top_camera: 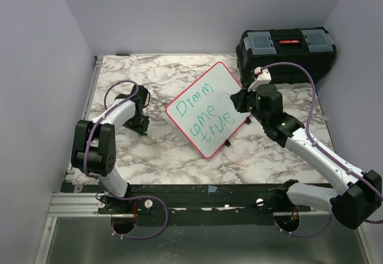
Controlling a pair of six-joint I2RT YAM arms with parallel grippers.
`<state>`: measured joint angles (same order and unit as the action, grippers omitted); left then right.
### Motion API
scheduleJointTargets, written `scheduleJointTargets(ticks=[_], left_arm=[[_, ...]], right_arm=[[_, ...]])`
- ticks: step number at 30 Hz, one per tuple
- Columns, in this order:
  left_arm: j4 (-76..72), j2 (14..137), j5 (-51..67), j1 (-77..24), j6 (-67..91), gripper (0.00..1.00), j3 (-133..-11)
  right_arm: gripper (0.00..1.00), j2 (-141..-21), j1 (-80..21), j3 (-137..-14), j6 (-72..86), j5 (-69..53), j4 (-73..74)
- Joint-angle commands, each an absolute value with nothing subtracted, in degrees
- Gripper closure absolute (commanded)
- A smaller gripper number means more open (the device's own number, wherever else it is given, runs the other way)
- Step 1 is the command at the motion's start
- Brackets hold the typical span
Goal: Write a sentence on the whiteboard
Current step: Move the pen cap to the center of the board.
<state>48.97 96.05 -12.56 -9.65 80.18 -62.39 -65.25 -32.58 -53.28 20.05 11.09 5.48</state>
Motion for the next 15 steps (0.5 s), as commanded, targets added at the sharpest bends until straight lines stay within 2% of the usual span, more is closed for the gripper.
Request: scheduleJointTargets(ticks=[1, 7, 10, 12, 14, 15], left_arm=[[45.20, 88.22, -17.67, -8.72, 70.77, 0.74, -59.78], [36.86, 82.86, -22.39, -7.79, 45.14, 0.79, -58.53], [36.65, 83.59, -23.63, -7.30, 36.69, 0.75, -58.07], [39.88, 86.58, -26.32, -7.30, 32.97, 0.68, -59.77], [44.44, 91.03, -31.41, -7.30, 32.15, 0.53, -62.20], [46.21, 92.95, -32.87, -7.21, 32.13, 0.53, -63.06]], right_arm=[[0.99, -65.17, -32.87, -53.53, 20.68, 7.57, 6.00], [0.99, -65.86, -32.87, -53.53, 21.25, 4.95, 5.54], [0.99, -65.85, -32.80, -53.73, 21.55, 3.93, 5.55], [0.99, -65.56, -32.87, -53.48, 21.83, 3.10, 5.25], [0.99, -65.16, -32.83, -53.19, 22.11, 2.04, 5.00], [0.99, -64.96, -32.87, -52.97, 22.25, 1.55, 4.80]])
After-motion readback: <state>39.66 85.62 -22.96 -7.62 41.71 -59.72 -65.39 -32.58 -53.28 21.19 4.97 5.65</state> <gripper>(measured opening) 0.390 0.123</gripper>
